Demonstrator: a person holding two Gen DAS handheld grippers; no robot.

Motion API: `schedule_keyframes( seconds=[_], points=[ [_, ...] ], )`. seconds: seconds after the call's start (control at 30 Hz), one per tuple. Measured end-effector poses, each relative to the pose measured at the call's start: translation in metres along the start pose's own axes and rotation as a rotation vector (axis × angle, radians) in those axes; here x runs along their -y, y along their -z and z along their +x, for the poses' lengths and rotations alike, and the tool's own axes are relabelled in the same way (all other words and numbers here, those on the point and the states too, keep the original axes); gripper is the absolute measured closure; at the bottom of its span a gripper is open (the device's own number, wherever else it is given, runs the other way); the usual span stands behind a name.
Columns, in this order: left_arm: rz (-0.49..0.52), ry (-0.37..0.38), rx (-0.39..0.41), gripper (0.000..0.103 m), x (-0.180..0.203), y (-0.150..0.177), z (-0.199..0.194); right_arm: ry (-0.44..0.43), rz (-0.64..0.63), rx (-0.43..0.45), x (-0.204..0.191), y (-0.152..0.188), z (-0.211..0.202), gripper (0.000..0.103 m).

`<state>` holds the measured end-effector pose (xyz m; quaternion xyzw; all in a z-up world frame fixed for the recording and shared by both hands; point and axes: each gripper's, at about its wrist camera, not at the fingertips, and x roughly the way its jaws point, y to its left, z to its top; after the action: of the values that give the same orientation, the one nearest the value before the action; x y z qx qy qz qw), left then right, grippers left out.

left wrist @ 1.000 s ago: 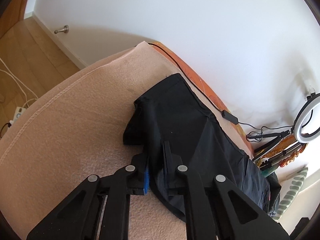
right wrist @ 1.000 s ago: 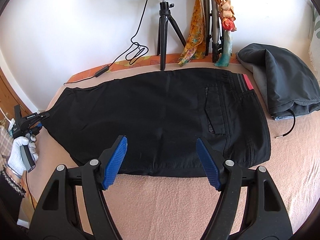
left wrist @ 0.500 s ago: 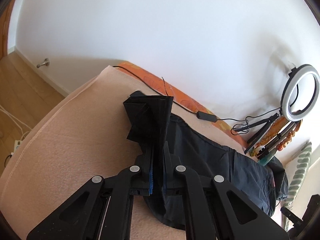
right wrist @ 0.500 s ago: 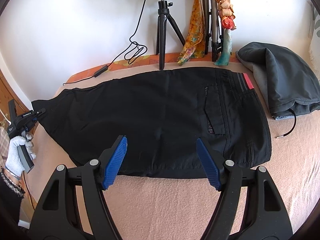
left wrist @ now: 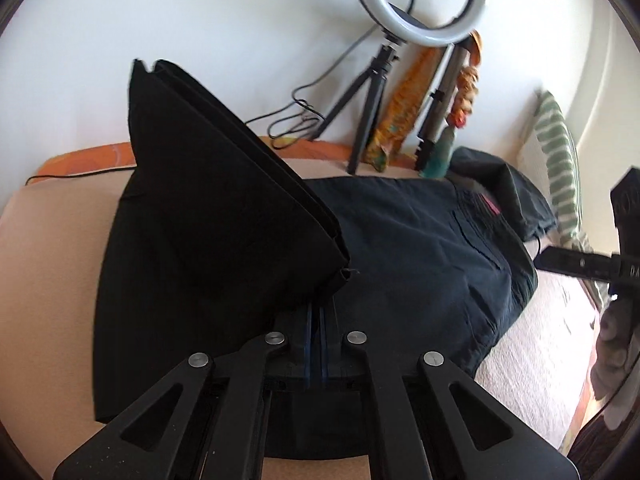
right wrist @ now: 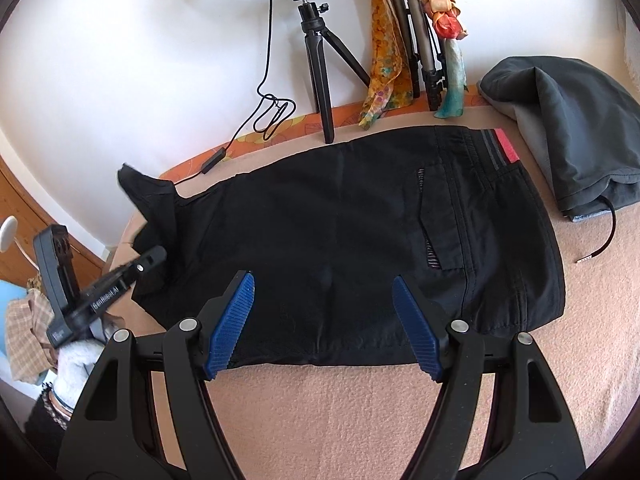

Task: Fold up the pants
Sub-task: 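Fold the leg ends over toward the waistband with the left gripper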

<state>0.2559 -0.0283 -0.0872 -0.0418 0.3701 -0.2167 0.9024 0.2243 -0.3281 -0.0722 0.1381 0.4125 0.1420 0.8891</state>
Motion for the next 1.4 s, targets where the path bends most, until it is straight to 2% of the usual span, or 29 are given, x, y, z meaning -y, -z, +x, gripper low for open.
schedule_keyframes(
  seconds=[0.1,0.27,0.4,0.47,0.5,0.53,0.57,0.67,0.7,0.77,0.87,1.0,1.07,1.17,1.2,1.3,1.4],
  points=[
    [0.056,0.013,-0.029,0.102,0.015,0.006,0.004,-0.053,0.030,-0.019,0.007,-0.004,0.005,0.028],
    [0.025,0.018,-0.037,0.102,0.008,0.007,0.007,-0.187,0.102,-0.077,0.014,-0.015,0.024,0.028],
    [0.031,0.006,-0.030,0.102,0.006,0.007,0.004,-0.257,0.112,-0.132,0.003,-0.034,0.059,0.027],
    [0.053,0.037,-0.043,0.102,0.007,0.010,0.005,-0.285,0.098,-0.157,-0.010,-0.043,0.081,0.027],
    [0.087,0.031,-0.050,0.101,0.012,0.013,0.006,-0.306,0.094,-0.182,-0.018,-0.046,0.094,0.027],
    [0.129,-0.003,-0.054,0.100,0.017,0.015,0.008,-0.327,0.094,-0.205,-0.024,-0.049,0.106,0.027],
    [0.166,-0.041,-0.060,0.095,0.020,0.019,0.009,-0.344,0.097,-0.229,-0.031,-0.051,0.119,0.027],
    [0.185,-0.098,-0.066,0.087,0.021,0.023,0.008,-0.348,0.132,-0.280,-0.043,-0.052,0.150,0.027],
    [0.188,-0.118,-0.059,0.074,0.021,0.023,0.007,-0.349,0.149,-0.291,-0.045,-0.051,0.158,0.027],
    [0.198,-0.157,-0.078,0.060,0.020,0.023,0.010,-0.367,0.179,-0.312,-0.047,-0.049,0.172,0.027],
    [0.173,-0.196,-0.078,0.060,0.018,0.022,0.010,-0.397,0.202,-0.319,-0.053,-0.047,0.185,0.027],
    [0.237,-0.223,-0.045,0.060,0.025,0.028,0.005,-0.413,0.209,-0.322,-0.064,-0.049,0.192,0.027],
    [0.226,-0.170,-0.051,0.060,0.024,0.029,0.003,-0.428,0.207,-0.328,-0.070,-0.046,0.195,0.027],
    [0.153,-0.094,-0.014,0.060,0.016,0.026,-0.013,-0.435,0.172,-0.330,-0.084,-0.040,0.198,0.027],
    [0.163,-0.102,-0.009,0.060,0.015,0.024,-0.016,-0.432,0.159,-0.327,-0.087,-0.038,0.196,0.027],
    [0.266,-0.219,-0.039,0.060,0.018,0.023,-0.011,-0.430,0.142,-0.322,-0.090,-0.035,0.195,0.027],
    [0.239,-0.277,-0.029,0.060,0.014,0.023,-0.008,-0.425,0.132,-0.322,-0.092,-0.035,0.194,0.027]
  ],
)
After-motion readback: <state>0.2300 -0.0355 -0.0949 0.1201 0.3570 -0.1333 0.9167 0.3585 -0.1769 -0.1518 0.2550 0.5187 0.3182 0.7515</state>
